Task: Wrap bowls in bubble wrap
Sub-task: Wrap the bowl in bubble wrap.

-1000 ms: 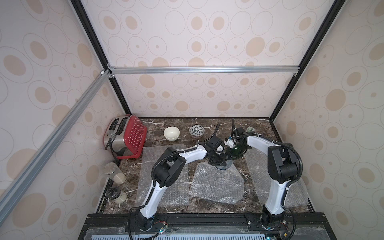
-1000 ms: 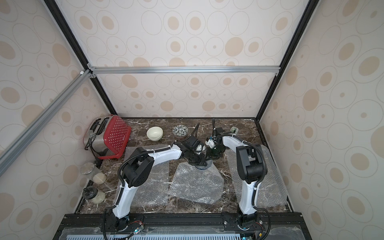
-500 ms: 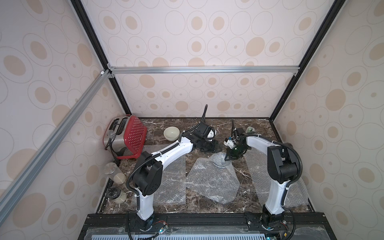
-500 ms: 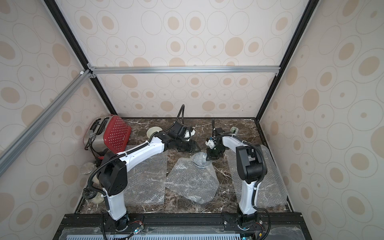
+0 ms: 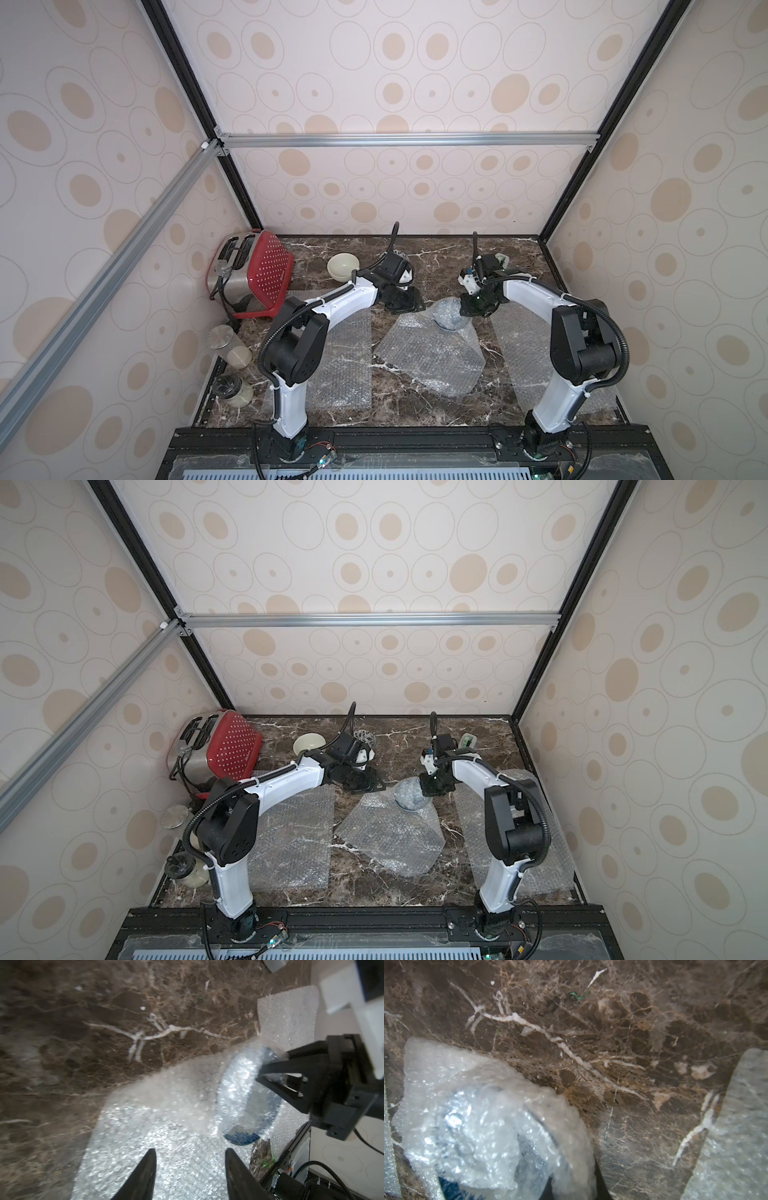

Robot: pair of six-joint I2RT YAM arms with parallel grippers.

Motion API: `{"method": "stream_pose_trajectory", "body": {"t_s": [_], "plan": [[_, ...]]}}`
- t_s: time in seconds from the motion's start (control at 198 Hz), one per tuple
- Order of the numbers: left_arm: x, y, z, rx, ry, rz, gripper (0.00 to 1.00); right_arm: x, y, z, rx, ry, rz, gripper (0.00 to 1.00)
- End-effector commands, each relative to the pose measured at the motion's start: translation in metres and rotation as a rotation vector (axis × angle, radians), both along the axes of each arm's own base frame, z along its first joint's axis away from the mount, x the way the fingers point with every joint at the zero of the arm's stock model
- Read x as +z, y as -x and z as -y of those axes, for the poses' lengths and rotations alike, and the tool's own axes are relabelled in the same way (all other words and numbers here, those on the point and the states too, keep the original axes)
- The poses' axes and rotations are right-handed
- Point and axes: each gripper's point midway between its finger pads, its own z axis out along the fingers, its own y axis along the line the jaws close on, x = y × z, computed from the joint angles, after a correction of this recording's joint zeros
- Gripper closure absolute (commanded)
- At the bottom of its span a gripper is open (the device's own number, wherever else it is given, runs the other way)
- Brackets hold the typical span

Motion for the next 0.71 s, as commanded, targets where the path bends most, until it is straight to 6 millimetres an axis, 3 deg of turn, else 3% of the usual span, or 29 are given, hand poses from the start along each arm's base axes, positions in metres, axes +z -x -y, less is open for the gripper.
{"method": "stream_pose_trajectory", "body": {"t_s": [0.0, 0.385, 0.511, 0.703], "plan": [[0.0, 0.0, -0.022, 0.015, -0.046, 0.023, 0.47, 0.005, -0.001, 0.012, -0.04, 0.003, 0.008, 0.93], [-0.041, 0.05, -0.076, 0.017, -0.268, -0.083, 0.47, 0.002, -0.001, 0.018, -0.056, -0.003, -0.011, 0.93], [-0.048, 0.062, -0.088, 0.034, -0.304, -0.104, 0.46, 0.002, -0.001, 0.018, -0.057, -0.007, -0.011, 0.93], [-0.057, 0.078, -0.09, 0.003, -0.396, -0.12, 0.44, 0.002, -0.003, 0.017, -0.054, -0.006, -0.011, 0.93]]}}
